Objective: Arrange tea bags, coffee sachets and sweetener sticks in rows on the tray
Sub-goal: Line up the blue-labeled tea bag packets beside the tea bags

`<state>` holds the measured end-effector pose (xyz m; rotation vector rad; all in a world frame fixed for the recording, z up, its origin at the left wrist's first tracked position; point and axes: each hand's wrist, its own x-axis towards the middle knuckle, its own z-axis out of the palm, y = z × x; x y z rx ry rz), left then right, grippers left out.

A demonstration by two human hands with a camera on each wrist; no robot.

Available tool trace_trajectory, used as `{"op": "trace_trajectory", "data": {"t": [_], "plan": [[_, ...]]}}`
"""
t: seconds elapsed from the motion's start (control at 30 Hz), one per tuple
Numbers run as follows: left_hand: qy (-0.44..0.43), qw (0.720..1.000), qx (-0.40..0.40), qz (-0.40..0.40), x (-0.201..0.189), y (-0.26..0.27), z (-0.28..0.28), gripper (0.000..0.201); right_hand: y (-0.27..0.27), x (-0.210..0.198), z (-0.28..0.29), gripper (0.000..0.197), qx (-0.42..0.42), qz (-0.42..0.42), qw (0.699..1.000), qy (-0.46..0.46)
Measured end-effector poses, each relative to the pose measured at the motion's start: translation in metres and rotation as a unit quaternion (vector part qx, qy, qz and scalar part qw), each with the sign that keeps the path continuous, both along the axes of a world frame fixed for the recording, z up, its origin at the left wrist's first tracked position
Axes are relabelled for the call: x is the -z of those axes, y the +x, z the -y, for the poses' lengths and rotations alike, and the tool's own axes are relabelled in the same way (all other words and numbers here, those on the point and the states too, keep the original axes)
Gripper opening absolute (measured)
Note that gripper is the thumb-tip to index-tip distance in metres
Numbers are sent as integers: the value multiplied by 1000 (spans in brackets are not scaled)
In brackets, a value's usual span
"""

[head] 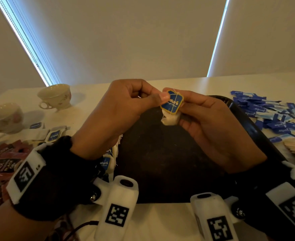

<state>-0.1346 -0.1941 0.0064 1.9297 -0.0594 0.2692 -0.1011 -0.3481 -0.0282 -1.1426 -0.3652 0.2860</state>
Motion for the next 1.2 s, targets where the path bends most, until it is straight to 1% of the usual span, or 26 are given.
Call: {"op": "trace_trajectory", "data": {"t": [0.07,0.17,0.23,0.37,0.43,0.5,0.57,0.67,0.77,0.8,0.87,0.9,1.0,1.07,1.13,1.2], "plan": [[15,1000,-2,25,-1,-1,0,12,0,0,1,25,20,4,1000,-8],[38,998,-1,45,-1,0,-1,12,0,0,3,32,36,6,999,3],[64,996,-5,60,0,1,-2,11,-1,1,2,33,40,6,999,6],[117,989,-13,86,2,1,-2,12,-1,-1,2,28,35,-4,999,8],[105,992,-2,70,2,2,-3,12,-2,-1,2,30,36,-6,999,8],[75,996,12,44,1,2,-3,9,-2,-2,1,27,36,-3,999,1],[29,999,20,20,-1,3,-5,9,-2,-2,2,21,34,-11,999,-11],[-37,999,22,4,-5,3,-12,9,-4,-4,2,18,14,-19,999,-38],[-41,998,39,1,-11,2,-21,11,-5,-4,0,14,-14,-25,998,-47],[-43,998,44,1,-13,2,-22,11,-5,-4,0,17,-31,-31,998,-48],[-58,997,48,5,-13,2,-21,11,-7,-4,-2,31,-64,-31,996,-54],[-66,997,50,8,-12,1,-19,12,-8,-3,-3,34,-69,-25,996,-57],[-70,996,52,12,-9,2,-14,17,-7,0,-4,27,-27,-8,998,-57],[-70,996,49,10,-7,4,-13,13,-4,1,-2,24,2,5,998,-66],[-67,997,46,8,-5,5,-13,9,-3,2,-1,26,12,21,996,-82],[-53,998,43,9,-3,6,-13,9,-4,1,-1,29,20,35,994,-99]]}}
